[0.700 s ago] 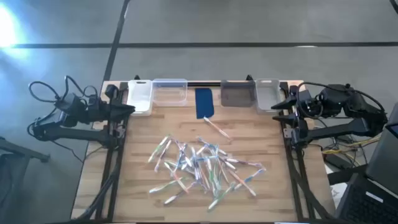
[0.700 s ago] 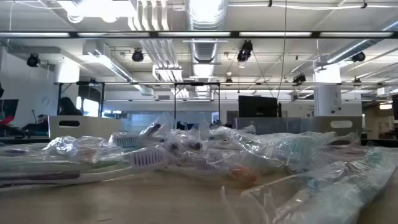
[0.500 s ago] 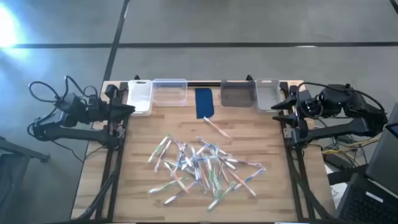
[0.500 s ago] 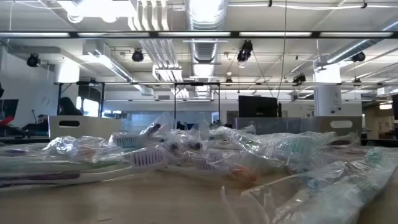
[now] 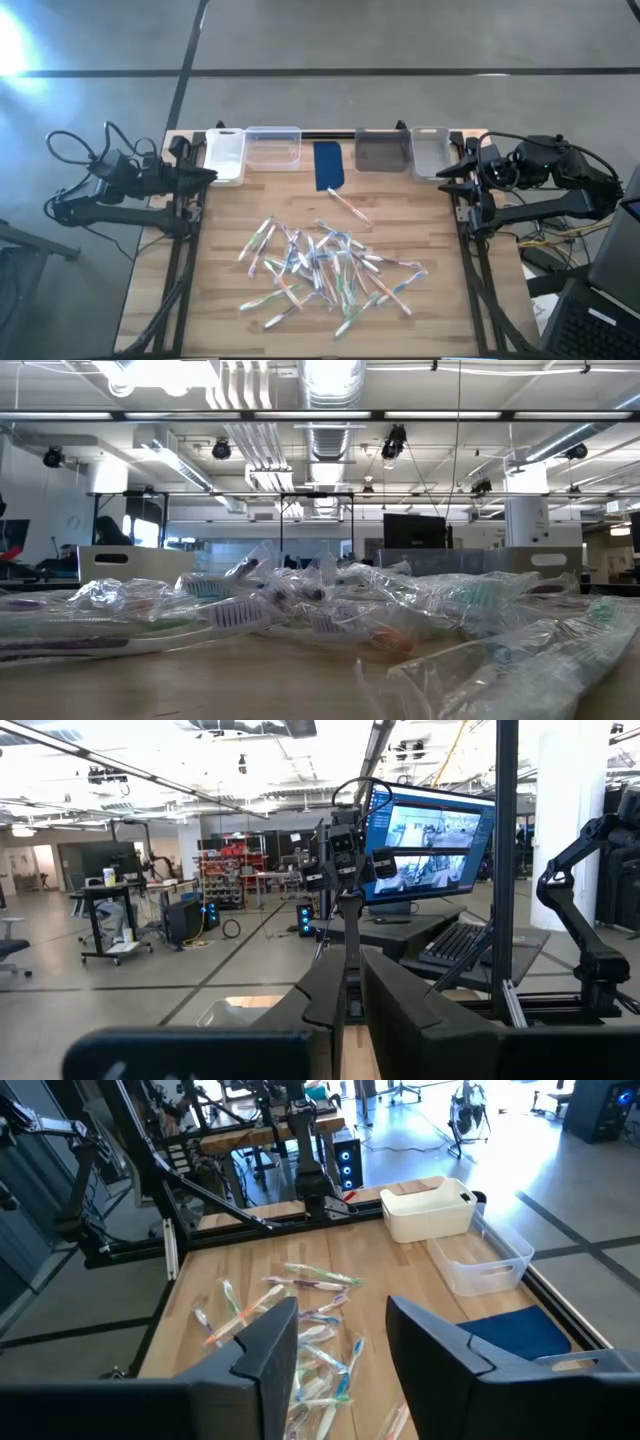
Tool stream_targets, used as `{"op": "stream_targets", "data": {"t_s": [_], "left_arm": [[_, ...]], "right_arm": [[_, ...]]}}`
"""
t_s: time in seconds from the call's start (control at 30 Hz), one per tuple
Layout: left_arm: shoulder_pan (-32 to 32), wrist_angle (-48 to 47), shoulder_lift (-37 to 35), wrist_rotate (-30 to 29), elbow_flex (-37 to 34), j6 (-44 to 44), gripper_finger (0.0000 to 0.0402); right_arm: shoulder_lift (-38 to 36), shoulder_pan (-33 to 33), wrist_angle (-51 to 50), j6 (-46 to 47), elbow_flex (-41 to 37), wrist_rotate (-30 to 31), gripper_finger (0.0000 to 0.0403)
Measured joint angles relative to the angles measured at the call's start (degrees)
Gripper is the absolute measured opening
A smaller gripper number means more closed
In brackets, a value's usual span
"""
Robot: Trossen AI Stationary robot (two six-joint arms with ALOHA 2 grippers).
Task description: Pick & Place Toothbrushes
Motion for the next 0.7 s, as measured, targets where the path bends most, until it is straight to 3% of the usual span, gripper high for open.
{"op": "stream_targets", "data": {"t_s": [0.7], "left_arm": [[0.00, 0.00, 0.00, 0.00, 0.00, 0.00, 0.0042]], "right_arm": [[0.01, 0.00, 0.01, -0.01, -0.02, 0.00, 0.0072]]}}
